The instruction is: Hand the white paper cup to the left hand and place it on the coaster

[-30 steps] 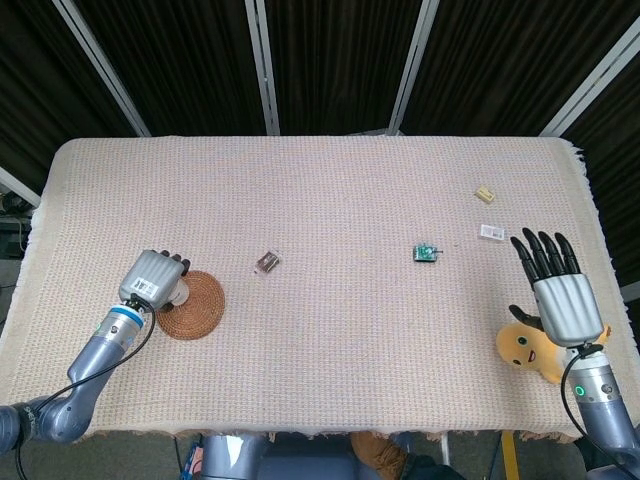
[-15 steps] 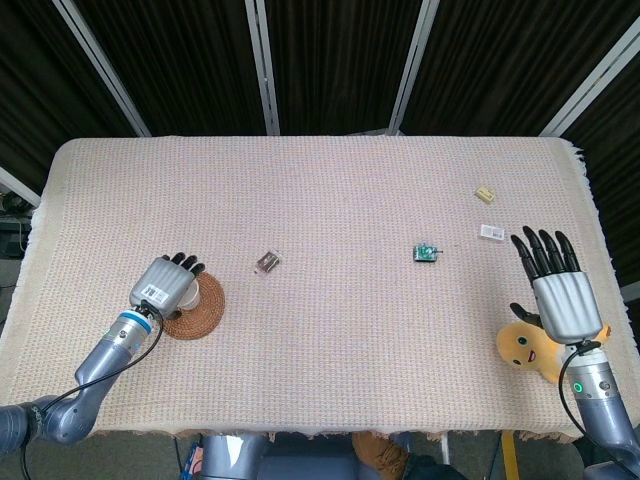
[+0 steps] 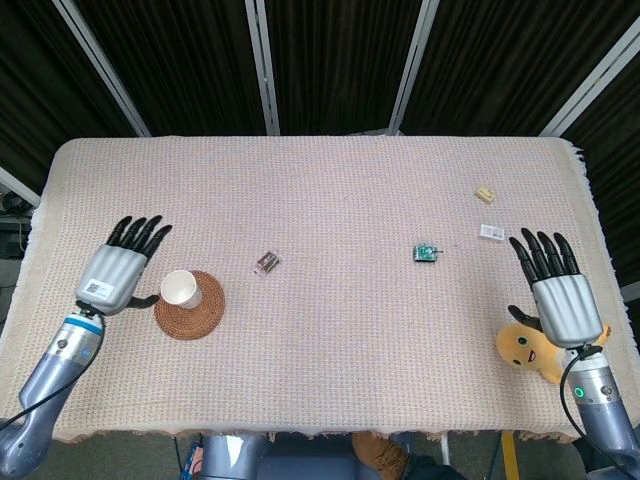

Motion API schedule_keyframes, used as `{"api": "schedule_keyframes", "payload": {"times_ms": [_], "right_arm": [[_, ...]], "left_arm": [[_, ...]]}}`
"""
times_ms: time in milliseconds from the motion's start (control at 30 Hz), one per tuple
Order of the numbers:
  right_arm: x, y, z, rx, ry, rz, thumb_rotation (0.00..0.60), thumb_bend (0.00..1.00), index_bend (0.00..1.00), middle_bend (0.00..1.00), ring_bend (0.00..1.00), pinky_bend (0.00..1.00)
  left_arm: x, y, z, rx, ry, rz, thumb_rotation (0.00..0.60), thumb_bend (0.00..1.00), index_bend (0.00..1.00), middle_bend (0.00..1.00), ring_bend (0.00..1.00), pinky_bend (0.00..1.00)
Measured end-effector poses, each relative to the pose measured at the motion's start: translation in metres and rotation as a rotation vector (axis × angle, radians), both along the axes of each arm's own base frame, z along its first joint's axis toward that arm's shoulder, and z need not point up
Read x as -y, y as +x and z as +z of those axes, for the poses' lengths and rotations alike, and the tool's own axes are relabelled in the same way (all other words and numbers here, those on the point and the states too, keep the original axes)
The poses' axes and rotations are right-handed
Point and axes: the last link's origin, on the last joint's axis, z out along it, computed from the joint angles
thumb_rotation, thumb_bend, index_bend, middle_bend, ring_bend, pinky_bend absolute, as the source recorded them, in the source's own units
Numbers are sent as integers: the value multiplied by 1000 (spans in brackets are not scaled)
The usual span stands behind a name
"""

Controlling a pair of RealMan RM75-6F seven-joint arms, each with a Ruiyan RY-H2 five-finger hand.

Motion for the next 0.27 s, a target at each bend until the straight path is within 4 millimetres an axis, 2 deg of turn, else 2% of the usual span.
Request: {"api": "schedule_keyframes", "payload": {"times_ms": [133,267], "right_arm": [[-2,2,2,14,-2,9,600,0,0,0,0,0],[-3,4,3,25,-2,16,600,0,0,0,0,0]], "left_arm": [[25,-19,23,64,138,24,600,0,0,0,0,0],[51,-40,24,80,209,56,600,0,0,0,0,0]]}}
